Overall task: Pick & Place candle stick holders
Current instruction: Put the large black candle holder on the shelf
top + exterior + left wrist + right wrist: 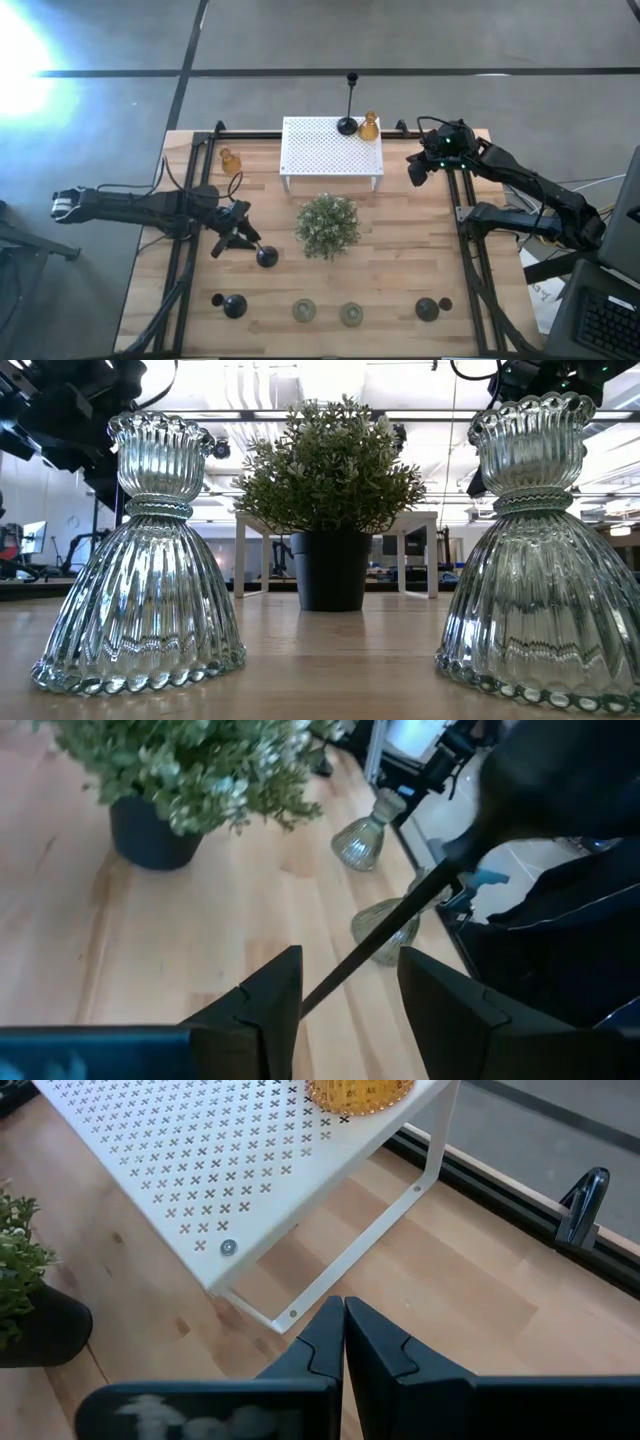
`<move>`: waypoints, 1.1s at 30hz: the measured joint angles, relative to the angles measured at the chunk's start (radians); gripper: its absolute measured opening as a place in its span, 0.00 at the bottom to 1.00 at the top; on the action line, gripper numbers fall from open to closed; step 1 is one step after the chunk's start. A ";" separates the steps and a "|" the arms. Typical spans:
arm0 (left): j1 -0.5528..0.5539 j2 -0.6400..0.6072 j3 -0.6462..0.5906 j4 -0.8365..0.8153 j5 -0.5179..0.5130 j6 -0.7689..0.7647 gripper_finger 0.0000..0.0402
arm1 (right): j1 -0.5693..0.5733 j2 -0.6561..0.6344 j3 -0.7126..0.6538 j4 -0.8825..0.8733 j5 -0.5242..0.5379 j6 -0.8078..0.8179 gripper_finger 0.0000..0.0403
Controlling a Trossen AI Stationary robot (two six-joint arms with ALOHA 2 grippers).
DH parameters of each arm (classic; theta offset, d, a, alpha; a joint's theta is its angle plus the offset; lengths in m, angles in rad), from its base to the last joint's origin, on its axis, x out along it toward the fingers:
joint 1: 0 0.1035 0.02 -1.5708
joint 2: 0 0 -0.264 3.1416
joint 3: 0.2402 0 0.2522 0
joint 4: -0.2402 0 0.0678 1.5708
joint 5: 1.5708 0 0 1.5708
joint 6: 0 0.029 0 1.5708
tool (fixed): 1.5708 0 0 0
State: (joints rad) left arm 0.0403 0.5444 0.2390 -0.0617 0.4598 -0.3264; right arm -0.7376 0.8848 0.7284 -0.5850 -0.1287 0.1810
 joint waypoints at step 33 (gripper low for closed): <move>-0.009 0.088 0.012 0.229 -0.066 0.009 0.05 | 0.000 0.000 0.000 0.009 -0.001 -0.027 0.02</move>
State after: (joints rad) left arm 0.0309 0.6323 0.2509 0.1675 0.3936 -0.3172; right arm -0.7377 0.8848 0.7284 -0.5757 -0.1295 0.1535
